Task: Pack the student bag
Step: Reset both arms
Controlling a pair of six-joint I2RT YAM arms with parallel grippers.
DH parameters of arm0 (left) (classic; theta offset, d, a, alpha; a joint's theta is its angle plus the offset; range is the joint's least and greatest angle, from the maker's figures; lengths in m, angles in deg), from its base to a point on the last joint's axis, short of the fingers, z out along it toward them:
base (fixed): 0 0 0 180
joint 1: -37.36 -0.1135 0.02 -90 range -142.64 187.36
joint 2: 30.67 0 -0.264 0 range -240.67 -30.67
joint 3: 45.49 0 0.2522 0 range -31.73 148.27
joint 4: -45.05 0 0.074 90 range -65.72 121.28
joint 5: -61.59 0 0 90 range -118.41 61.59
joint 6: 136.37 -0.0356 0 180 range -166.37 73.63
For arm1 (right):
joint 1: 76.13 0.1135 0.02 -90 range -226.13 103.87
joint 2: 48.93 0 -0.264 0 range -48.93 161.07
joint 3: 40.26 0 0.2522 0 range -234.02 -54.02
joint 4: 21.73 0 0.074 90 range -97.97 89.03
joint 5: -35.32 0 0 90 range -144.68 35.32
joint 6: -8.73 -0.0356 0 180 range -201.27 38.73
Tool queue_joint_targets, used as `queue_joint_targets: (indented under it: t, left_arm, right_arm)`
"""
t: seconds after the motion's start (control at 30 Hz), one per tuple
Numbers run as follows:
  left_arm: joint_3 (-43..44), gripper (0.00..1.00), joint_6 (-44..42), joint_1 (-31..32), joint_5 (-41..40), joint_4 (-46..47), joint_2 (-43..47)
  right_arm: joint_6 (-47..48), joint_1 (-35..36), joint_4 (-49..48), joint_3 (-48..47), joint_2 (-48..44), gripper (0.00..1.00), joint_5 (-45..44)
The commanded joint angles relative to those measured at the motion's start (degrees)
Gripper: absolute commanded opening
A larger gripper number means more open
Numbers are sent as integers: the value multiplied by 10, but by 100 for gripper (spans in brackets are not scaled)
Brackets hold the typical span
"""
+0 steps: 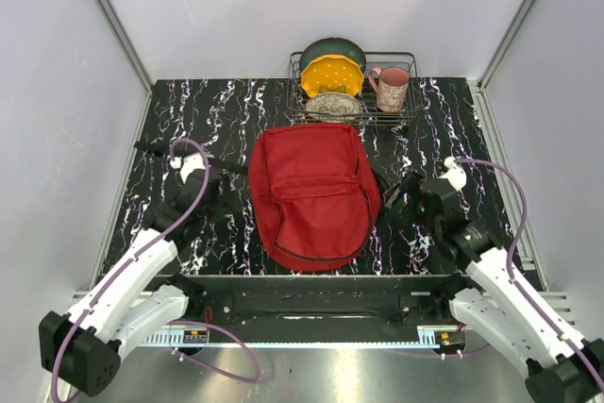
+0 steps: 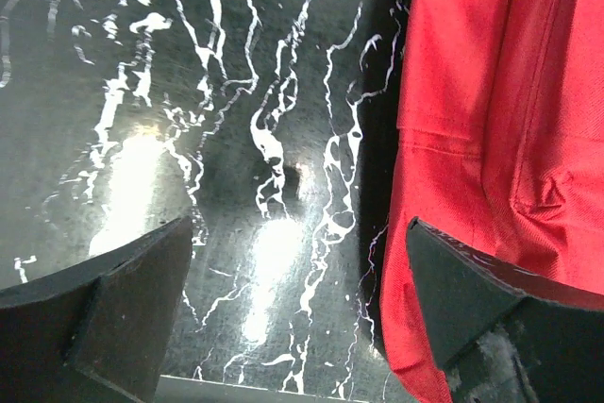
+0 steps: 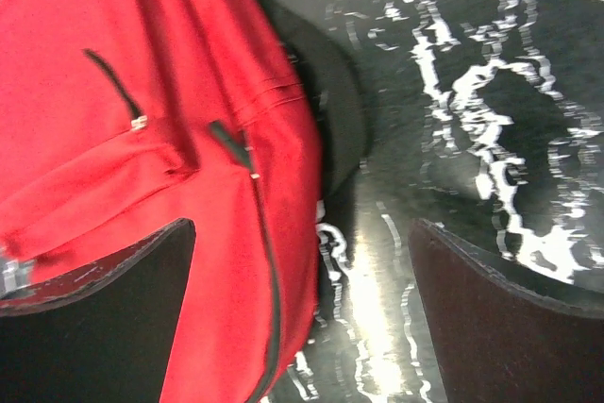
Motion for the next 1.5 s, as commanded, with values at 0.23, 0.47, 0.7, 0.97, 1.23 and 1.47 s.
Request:
queue_joint_targets:
  t: [0.23, 0.47, 0.7, 0.97, 1.23, 1.47]
  left_arm:
    - [102, 99, 25, -13, -110, -104, 16]
    - [111, 99, 28, -13, -132, -138, -6]
    - [119, 99, 16, -12, -131, -135, -11]
    - [104, 99, 6, -13, -123, -109, 8]
    - [92, 99, -5, -12, -111, -91, 30]
    - [91, 99, -20, -12, -111, -87, 23]
  right_arm:
    - [117, -168, 46, -150, 207, 100, 72]
    - [146, -288, 19, -184, 230, 100, 155]
    - [176, -287, -55, -146, 186, 100, 36]
    - [294, -287, -273, -4, 120, 100, -4]
    - [318, -287, -408, 18, 191, 100, -1]
    - [350, -287, -546, 55, 273, 100, 1]
